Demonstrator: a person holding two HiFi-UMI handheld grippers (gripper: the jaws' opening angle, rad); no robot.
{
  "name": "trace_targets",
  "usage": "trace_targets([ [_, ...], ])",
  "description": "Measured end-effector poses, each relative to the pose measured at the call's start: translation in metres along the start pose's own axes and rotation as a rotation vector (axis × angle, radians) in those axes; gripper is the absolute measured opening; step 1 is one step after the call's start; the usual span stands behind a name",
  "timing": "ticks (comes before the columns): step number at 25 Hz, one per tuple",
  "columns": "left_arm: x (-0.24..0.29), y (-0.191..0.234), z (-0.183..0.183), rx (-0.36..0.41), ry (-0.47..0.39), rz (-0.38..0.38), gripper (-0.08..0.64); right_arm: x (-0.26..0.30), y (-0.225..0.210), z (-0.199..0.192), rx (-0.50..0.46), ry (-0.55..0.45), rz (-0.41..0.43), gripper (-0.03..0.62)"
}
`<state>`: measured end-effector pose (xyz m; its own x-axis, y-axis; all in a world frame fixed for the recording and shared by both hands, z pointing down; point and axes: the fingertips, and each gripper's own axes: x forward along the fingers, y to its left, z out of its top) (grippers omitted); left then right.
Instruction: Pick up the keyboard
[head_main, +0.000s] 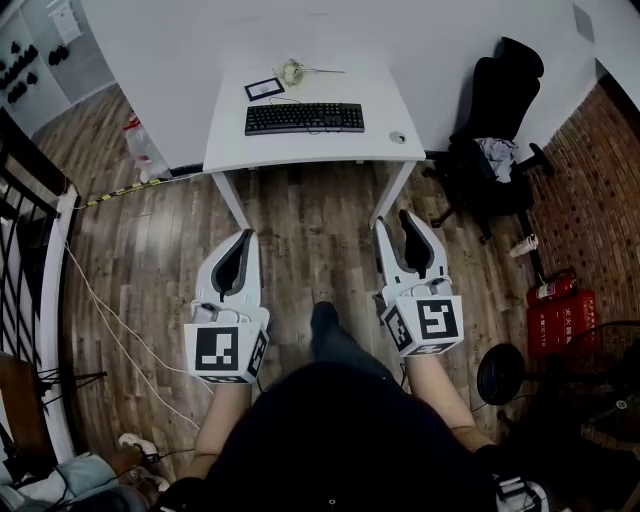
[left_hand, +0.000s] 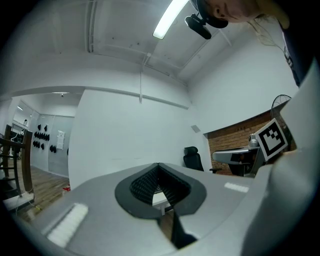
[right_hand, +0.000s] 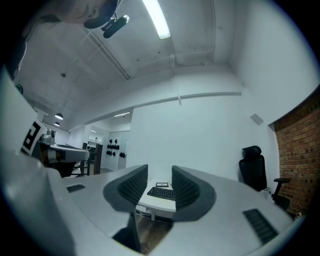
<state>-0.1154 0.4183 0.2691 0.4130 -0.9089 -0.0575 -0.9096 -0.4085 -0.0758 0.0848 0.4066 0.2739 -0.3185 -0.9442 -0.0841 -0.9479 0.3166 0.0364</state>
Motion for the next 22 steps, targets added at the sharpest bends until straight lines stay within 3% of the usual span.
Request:
trace_targets([
  [15,0.189,0.073,-0.016,0.000,0.021,0.096,0.011,0.200,-0.100,-0.050,0.050,0.083,0.058,0.144],
  [22,0.249,0.089,-0.032,0.006,0.043,0.109,0.011,0.256,-0.136,-0.068,0.064,0.114,0.055,0.144],
])
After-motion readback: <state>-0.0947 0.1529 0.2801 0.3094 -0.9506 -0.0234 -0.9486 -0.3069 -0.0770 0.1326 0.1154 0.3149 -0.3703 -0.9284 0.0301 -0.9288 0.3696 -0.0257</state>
